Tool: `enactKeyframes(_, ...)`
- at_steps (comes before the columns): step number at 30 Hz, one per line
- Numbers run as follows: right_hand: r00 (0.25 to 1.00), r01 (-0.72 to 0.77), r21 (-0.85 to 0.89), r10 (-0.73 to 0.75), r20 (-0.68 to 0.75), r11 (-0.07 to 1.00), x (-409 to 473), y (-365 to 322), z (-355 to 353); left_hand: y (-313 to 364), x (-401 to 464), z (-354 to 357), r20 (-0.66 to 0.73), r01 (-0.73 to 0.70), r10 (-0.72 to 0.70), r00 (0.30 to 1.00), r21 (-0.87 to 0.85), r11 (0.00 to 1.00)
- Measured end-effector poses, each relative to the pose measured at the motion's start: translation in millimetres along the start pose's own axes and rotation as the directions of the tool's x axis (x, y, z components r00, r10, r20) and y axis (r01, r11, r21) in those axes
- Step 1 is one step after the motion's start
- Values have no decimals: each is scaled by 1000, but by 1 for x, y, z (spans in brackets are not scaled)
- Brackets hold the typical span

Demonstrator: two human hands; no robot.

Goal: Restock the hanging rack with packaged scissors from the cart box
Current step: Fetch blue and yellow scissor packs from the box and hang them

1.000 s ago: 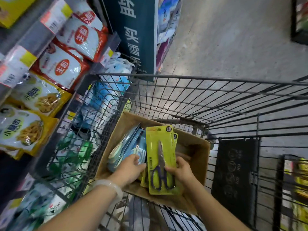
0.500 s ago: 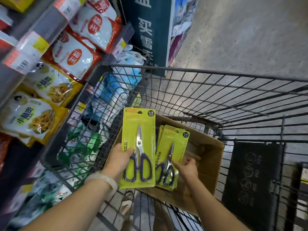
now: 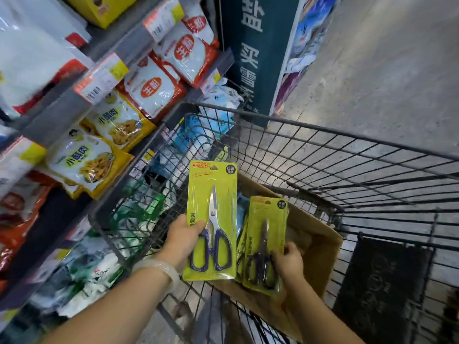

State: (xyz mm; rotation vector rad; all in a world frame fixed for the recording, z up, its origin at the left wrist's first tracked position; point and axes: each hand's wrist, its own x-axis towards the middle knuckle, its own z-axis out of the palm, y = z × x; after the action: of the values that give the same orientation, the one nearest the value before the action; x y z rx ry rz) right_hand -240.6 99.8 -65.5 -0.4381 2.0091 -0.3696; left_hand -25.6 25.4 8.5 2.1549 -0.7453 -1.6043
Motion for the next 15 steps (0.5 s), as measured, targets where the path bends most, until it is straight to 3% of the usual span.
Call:
enactKeyframes(8, 924, 274, 254, -327, 197, 928, -55, -93, -29, 23, -44, -34, -67, -108, 100, 993, -129, 986)
enactKeyframes(15, 725, 545, 248, -598, 341, 801, -154, -155, 7, 16, -110, -113, -178, -250, 208, 962, -263, 932)
